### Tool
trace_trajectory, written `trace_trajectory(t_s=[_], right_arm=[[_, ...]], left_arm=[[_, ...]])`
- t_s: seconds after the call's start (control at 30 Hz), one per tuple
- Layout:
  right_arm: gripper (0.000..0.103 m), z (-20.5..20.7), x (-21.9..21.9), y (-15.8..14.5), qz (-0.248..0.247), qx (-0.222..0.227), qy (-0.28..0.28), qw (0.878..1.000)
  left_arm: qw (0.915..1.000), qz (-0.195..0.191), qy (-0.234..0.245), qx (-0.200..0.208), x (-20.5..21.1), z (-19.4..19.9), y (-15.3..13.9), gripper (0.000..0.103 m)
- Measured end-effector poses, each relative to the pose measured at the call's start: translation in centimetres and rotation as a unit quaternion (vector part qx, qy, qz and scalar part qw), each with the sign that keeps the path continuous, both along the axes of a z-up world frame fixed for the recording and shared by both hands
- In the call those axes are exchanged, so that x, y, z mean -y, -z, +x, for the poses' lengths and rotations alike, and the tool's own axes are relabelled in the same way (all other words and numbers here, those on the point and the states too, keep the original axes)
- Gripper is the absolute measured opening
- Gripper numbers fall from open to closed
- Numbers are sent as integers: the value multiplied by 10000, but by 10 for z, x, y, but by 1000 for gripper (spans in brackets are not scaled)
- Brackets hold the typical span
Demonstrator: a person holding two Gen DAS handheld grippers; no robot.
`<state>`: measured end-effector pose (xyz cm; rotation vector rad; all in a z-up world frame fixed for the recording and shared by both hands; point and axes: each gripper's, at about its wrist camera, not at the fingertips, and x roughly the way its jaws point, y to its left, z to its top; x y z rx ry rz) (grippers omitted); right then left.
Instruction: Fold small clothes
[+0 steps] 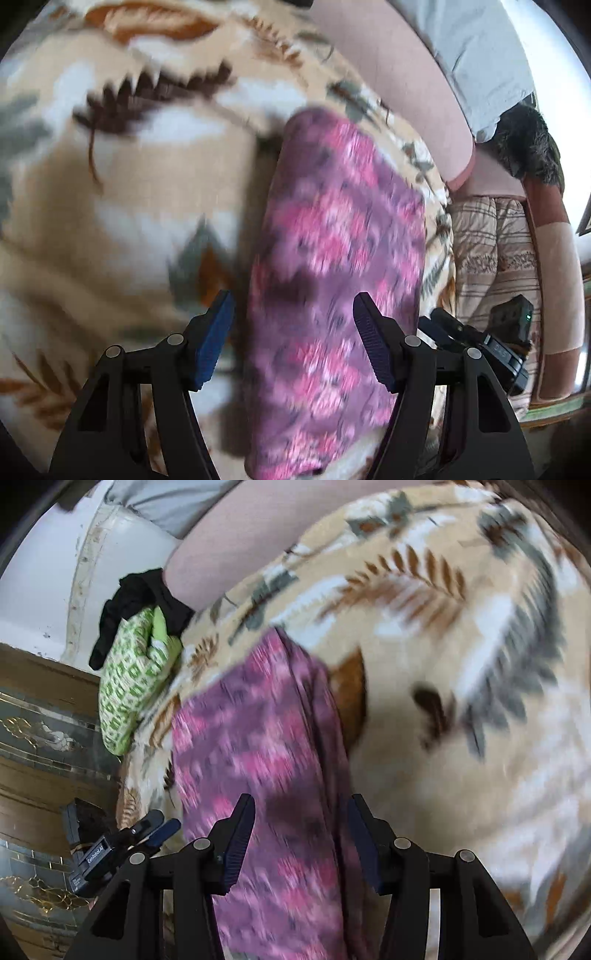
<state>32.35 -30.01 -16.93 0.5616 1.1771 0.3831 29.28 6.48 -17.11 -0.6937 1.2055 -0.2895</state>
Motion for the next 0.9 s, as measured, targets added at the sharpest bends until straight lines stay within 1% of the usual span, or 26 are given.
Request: trace_trajectory(t_s=[0.03, 0.1, 0.23, 0.27, 0.3, 0.33, 0.37, 0.4, 0.43, 0.47, 0.5, 0.53, 0.57, 0.63, 0.67, 0.73, 0.77, 0.8, 0.83, 0.9], right_arm=[[50, -1, -1, 5, -94, -87, 7, 9999], [50, 5, -4, 11, -128, -238, -69, 9996], [49, 18, -9, 22, -384, -502, -139, 9979], [44, 20, -10, 25, -361, -557, -174, 9976], [40, 20, -10, 25, -283, -573, -185, 9978], [27, 20, -10, 25, -224, -558, -216, 9980], [20, 19, -13, 22, -249, -507, -276, 9980], [18, 19, -14, 19, -372, -452, -286, 9979], [10, 19, -16, 16, -473, -398, -282, 9977], [8, 19, -16, 12, -463, -354, -253, 9980], [8, 18, -14, 8, -413, -275, -250, 9985], [7, 19, -15, 8, -519, -211, -285, 9980], [7, 20, -18, 11, -599, -238, -311, 9974], [7, 24, -20, 25, -640, -453, -315, 9964], [7, 25, -19, 26, -617, -464, -299, 9966], [7, 26, -14, 22, -536, -422, -179, 9975], [7, 25, -10, 21, -483, -393, -114, 9980], [8, 24, -7, 20, -378, -387, -94, 9985], [10, 21, -6, 19, -313, -384, -114, 9987], [11, 12, -1, 15, -290, -291, -135, 9991]], left_arm=[[10000, 42, 60, -45, 2, -2, 4, 67], [9996, 176, 164, -127, 6, -3, 10, 67], [9992, 287, 243, -100, 13, 4, 13, 67], [9993, 267, 254, -116, 14, 6, 14, 67], [9993, 252, 248, -115, 14, 7, 16, 65], [9994, 260, 205, -121, 14, 8, 17, 63], [9994, 262, 173, -128, 12, 9, 18, 51], [9995, 211, 196, -121, 12, 10, 17, 30], [9996, 147, 237, -109, 11, 10, 16, 23], [9995, 161, 262, -34, 12, 9, 11, 18], [9992, 284, 280, 45, 14, 8, 7, 18], [9987, 393, 312, 69, 16, 8, 6, 18], [9983, 464, 340, -17, 18, 10, 10, 18], [9986, 384, 274, -220, 16, 12, 20, 18], [9988, 324, 247, -269, 13, 12, 23, 19], [9992, 197, 158, -321, 8, 12, 22, 26], [9992, 247, 153, -293, 7, 11, 19, 31], [9990, 348, 173, -241, 8, 9, 16, 33], [9984, 491, 215, -173, 10, 6, 12, 34], [9981, 545, 288, -49, 10, -5, 6, 34]])
